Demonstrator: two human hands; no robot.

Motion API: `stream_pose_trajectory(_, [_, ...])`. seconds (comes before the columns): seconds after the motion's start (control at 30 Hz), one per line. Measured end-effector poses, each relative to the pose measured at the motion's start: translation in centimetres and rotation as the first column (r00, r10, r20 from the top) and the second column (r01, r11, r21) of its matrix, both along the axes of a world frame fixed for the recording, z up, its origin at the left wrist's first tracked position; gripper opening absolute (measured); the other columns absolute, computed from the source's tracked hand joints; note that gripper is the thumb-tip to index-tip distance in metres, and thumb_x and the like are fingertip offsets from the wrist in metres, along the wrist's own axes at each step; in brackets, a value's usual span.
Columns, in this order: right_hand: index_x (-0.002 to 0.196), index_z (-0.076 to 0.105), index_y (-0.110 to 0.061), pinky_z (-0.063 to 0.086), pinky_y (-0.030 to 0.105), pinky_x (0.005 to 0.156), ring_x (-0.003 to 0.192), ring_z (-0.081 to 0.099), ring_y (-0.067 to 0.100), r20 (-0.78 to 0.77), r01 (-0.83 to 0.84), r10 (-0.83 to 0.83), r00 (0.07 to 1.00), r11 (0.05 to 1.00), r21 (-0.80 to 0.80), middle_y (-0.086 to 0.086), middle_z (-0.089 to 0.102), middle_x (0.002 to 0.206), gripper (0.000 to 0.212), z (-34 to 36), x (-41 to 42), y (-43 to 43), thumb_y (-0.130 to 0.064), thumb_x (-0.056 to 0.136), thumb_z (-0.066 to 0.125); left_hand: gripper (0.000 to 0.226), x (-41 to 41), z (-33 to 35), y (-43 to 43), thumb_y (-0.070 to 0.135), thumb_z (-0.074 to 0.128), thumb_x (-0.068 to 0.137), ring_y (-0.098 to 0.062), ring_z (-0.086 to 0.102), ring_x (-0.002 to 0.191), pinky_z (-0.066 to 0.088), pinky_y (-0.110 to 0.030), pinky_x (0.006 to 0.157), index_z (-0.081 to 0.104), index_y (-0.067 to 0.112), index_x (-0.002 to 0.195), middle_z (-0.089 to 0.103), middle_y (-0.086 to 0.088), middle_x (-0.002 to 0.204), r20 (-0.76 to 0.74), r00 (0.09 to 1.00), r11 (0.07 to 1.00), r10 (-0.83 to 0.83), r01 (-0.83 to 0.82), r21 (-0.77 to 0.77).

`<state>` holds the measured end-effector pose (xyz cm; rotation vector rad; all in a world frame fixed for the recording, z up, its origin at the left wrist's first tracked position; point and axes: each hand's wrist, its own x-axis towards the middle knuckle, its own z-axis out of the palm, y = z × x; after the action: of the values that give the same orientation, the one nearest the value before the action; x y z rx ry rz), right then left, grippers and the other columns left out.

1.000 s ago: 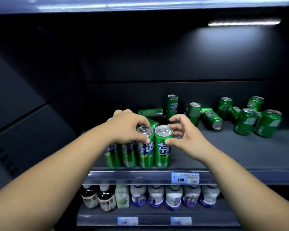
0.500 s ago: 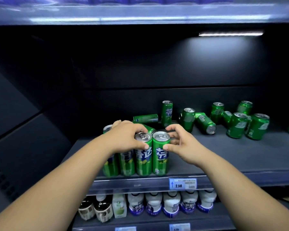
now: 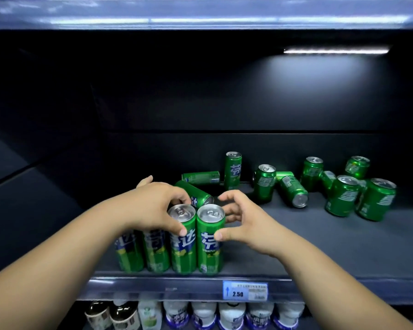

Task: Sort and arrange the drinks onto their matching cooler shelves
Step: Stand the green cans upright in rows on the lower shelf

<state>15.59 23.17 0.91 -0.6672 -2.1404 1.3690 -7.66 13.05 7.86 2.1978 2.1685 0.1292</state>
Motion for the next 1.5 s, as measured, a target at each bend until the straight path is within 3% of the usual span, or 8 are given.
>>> stream_pose_trajectory(0.13, [0.119, 0.051, -0.034, 0.052, 0.033, 0.099, 0.108, 0.06, 0.016, -0.05, 0.009, -0.009, 0.999, 1.0, -0.005, 0.004, 0.059, 0.125, 0.065, 0.8, 0.4, 2.7, -0.024, 0.068, 0.09, 0.062, -0.3, 0.8, 0.1, 0.062, 0.081, 0.064, 0.004, 0.055, 0.11, 0.04, -0.022, 0.101, 0.059, 0.044, 0.119, 0.062, 0.024, 0.115, 0.202, 0.979, 1.0, -0.024, 0.025, -0.005])
stream_pose_trajectory(0.23, [0.117, 0.054, -0.035, 0.053, 0.036, 0.1, 0.111, 0.062, 0.021, -0.061, 0.073, -0.073, 0.995, 0.997, 0.004, 0.003, 0.059, 0.127, 0.06, 0.8, 0.1, 5.2, -0.033, 0.066, 0.085, 0.058, -1.0, 1.4, 0.6, 0.05, 0.083, 0.07, 0.01, 0.056, 0.108, 0.042, -0.005, 0.085, 0.061, 0.037, 0.122, 0.062, 0.022, 0.118, 0.327, 0.945, 0.991, -0.016, -0.029, 0.132])
stream_pose_trajectory(0.53, [0.119, 0.053, -0.037, 0.057, 0.04, 0.096, 0.108, 0.064, 0.016, 0.014, 0.107, -0.107, 0.994, 0.994, 0.018, -0.002, 0.058, 0.126, 0.056, -1.6, -3.2, 9.7, -0.022, 0.077, 0.087, 0.053, -6.4, 2.0, 3.9, 0.045, 0.079, 0.077, 0.006, 0.056, 0.112, 0.045, -0.016, 0.092, 0.057, 0.039, 0.125, 0.062, 0.015, 0.12, 0.311, 0.948, 0.986, 0.072, -0.114, 0.121])
stream_pose_trajectory(0.87, [0.124, 0.048, -0.026, 0.05, 0.023, 0.086, 0.109, 0.059, 0.017, 0.18, 0.215, -0.222, 0.958, 0.975, 0.059, 0.005, 0.057, 0.125, 0.065, -4.9, -8.2, 11.5, -0.02, 0.073, 0.089, 0.048, -12.3, -1.6, 12.2, 0.036, 0.083, 0.077, -0.003, 0.059, 0.107, 0.045, -0.021, 0.094, 0.059, 0.034, 0.119, 0.063, 0.012, 0.112, 0.324, 0.943, 0.997, 0.076, -0.063, -0.049])
stream_pose_trajectory(1.03, [0.134, 0.05, -0.022, 0.05, 0.036, 0.101, 0.115, 0.061, 0.016, 0.267, 0.293, -0.311, 0.912, 0.95, 0.105, 0.001, 0.062, 0.126, 0.091, -6.1, -10.6, 11.6, -0.053, 0.055, 0.085, 0.054, -15.1, -4.7, 16.3, 0.036, 0.085, 0.071, -0.006, 0.062, 0.105, 0.049, -0.027, 0.095, 0.061, 0.029, 0.119, 0.065, 0.003, 0.113, 0.355, 0.935, 0.998, 0.0, 0.021, -0.055])
stream_pose_trajectory(1.13, [0.135, 0.051, -0.022, 0.048, 0.029, 0.096, 0.114, 0.061, 0.017, 0.335, 0.308, -0.371, 0.866, 0.924, 0.227, 0.001, 0.064, 0.124, 0.078, -6.5, -11.6, 11.1, -0.044, 0.069, 0.087, 0.057, -15.9, -6.6, 18.6, 0.037, 0.086, 0.068, -0.013, 0.063, 0.106, 0.048, -0.023, 0.09, 0.061, 0.024, 0.118, 0.065, -0.003, 0.114, 0.398, 0.917, 0.999, -0.014, 0.025, -0.024])
stream_pose_trajectory(1.33, [0.115, 0.049, -0.031, 0.053, 0.04, 0.092, 0.101, 0.066, 0.017, 0.221, 0.435, -0.461, 0.86, 0.887, 0.156, -0.004, 0.066, 0.115, 0.068, -7.0, -11.1, 10.7, -0.043, 0.059, 0.087, 0.047, -16.2, -9.8, 23.0, 0.019, 0.079, 0.082, -0.02, 0.062, 0.107, 0.048, -0.029, 0.092, 0.061, 0.016, 0.125, 0.06, -0.004, 0.117, 0.468, 0.884, 1.0, -0.002, -0.004, 0.012])
stream_pose_trajectory(1.5, [0.109, 0.05, -0.033, 0.057, 0.046, 0.089, 0.096, 0.071, 0.021, 0.093, 0.543, -0.545, 0.833, 0.838, 0.046, 0.0, 0.068, 0.106, 0.072, -6.6, -8.8, 10.6, -0.049, 0.047, 0.084, 0.052, -15.8, -11.4, 25.1, 0.013, 0.079, 0.081, -0.017, 0.058, 0.104, 0.039, -0.021, 0.085, 0.057, 0.013, 0.129, 0.057, -0.002, 0.112, 0.453, 0.891, 1.0, -0.021, 0.014, 0.019])
